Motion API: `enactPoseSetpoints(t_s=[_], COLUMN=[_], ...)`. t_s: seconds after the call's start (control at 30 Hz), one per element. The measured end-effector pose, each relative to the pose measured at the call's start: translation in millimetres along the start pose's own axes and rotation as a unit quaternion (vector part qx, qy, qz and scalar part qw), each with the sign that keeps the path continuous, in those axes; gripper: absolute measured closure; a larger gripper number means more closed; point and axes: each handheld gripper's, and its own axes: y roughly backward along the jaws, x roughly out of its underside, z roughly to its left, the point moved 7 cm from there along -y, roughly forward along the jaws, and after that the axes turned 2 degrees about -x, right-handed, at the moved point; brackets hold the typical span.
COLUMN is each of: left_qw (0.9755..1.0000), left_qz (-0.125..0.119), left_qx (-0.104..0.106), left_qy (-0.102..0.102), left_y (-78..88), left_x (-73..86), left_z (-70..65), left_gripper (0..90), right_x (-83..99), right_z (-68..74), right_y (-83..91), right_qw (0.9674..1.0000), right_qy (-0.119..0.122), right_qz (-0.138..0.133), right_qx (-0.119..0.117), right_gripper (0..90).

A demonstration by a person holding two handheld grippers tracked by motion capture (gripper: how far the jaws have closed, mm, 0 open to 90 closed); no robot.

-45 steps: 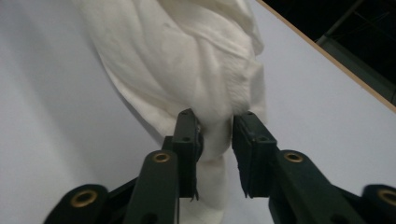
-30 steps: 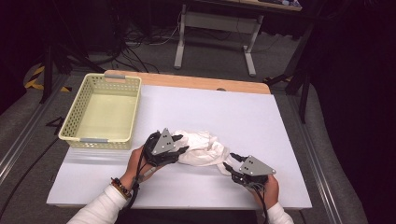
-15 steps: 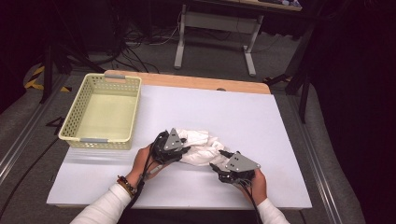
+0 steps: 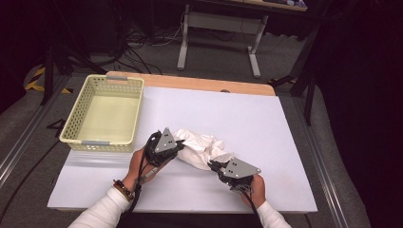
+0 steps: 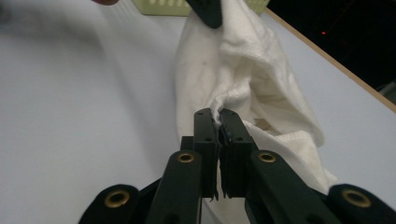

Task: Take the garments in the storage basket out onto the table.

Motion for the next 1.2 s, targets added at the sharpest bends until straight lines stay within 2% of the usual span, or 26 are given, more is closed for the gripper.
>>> enactPoseSetpoints(t_s=[0.2,0.33,0.37,0.43,0.47,0.53,0.57,0.6,0.7,0.77,0.8,0.83,0.87,0.9,0.93,1.03,1.13,1.17,1.2], left_qw=[0.9998,0.9991,0.9988,0.9980,0.9975,0.9968,0.9965,0.9962,0.9948,0.9938,0.9937,0.9933,0.9930,0.9930,0.9927,0.9915,0.9914,0.9916,0.9916], left_qz=[0.017,0.035,0.042,0.057,0.063,0.073,0.076,0.080,0.095,0.104,0.105,0.108,0.110,0.111,0.114,0.121,0.121,0.120,0.120], left_qx=[0.012,0.022,0.023,0.026,0.027,0.031,0.033,0.035,0.038,0.033,0.034,0.037,0.037,0.037,0.038,0.034,0.035,0.035,0.035], left_qy=[-0.008,-0.012,-0.013,-0.014,-0.016,-0.009,-0.003,-0.003,-0.008,-0.021,-0.020,-0.019,-0.020,-0.018,-0.018,-0.032,-0.036,-0.034,-0.034], left_y=[7.0,12.8,14.0,16.6,18.0,20.9,22.2,23.2,24.8,24.7,24.7,24.7,24.3,23.3,22.0,19.4,16.6,13.2,13.2], left_x=[8.7,22.3,27.3,38.3,43.7,53.1,57.2,60.5,68.9,73.3,74.4,75.8,77.1,77.8,78.2,78.2,77.0,75.5,75.5], left_z=[-3.6,-9.7,-11.8,-15.0,-15.7,-15.9,-16.2,-16.1,-18.2,-19.8,-19.9,-20.0,-19.9,-19.9,-19.4,-19.7,-18.9,-17.6,-17.6], left_gripper=[86.3,86.8,87.0,87.2,87.2,87.2,87.2,87.2,87.2,87.2,87.2,87.2,87.2,87.2,87.2,87.3,87.3,87.3,87.3], right_x=[4.9,10.8,13.8,15.9,15.9,15.6,12.5,12.5,10.8,12.9,14.4,14.9,15.0,15.0,11.9,8.0,3.1,1.3,1.3], right_z=[21.0,33.2,37.2,38.4,38.4,35.0,28.3,28.3,14.3,4.3,-1.2,-4.3,-13.1,-13.1,-18.8,-20.5,-20.1,-18.9,-18.9], right_y=[0.9,-0.8,-2.1,-2.3,-2.3,-0.4,3.7,3.7,8.8,10.1,11.1,11.7,12.2,12.2,9.2,2.3,-8.9,-19.1,-19.1], right_qw=[0.9987,0.9969,0.9957,0.9960,0.9960,0.9970,0.9989,0.9989,0.9998,0.9994,0.9991,0.9989,0.9979,0.9979,0.9971,0.9980,0.9980,0.9982,0.9982], right_qy=[0.020,0.032,0.042,0.042,0.042,0.035,0.027,0.027,0.009,-0.008,-0.021,-0.027,-0.043,-0.043,-0.063,-0.054,-0.061,-0.056,-0.056], right_qz=[0.018,0.033,0.042,0.046,0.046,0.045,0.029,0.029,0.016,0.015,0.012,0.008,-0.002,-0.002,-0.015,-0.001,0.005,0.018,0.018], right_qx=[-0.045,-0.064,-0.071,-0.064,-0.064,-0.053,-0.026,-0.026,0.008,0.029,0.036,0.038,0.047,0.047,0.039,0.035,0.016,0.009,0.009], right_gripper=[87.5,87.3,85.1,75.2,75.2,68.8,57.0,57.0,50.6,45.9,43.1,43.1,43.1,43.1,43.0,42.5,43.9,44.0,44.0])
